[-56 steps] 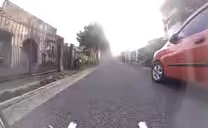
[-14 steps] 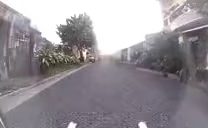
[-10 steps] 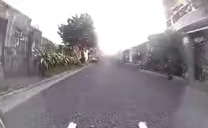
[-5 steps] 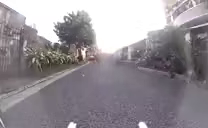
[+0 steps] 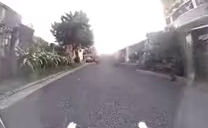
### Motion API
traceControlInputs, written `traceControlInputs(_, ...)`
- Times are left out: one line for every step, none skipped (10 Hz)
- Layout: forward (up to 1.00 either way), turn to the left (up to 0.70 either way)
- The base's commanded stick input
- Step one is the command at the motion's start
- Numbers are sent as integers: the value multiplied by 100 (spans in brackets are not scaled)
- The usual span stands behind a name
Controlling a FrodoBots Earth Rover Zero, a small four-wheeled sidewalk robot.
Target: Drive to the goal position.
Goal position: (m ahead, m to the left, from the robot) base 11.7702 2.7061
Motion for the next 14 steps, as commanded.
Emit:
traceControlInputs(70, 0)
traceControlInputs(70, 0)
traceControlInputs(70, 0)
traceControlInputs(70, 0)
traceControlInputs(70, 0)
traceControlInputs(70, 0)
traceControlInputs(70, 0)
traceControlInputs(70, 0)
traceControlInputs(70, 0)
traceControlInputs(70, 0)
traceControlInputs(70, 0)
traceControlInputs(70, 0)
traceControlInputs(70, 0)
traceControlInputs(70, 0)
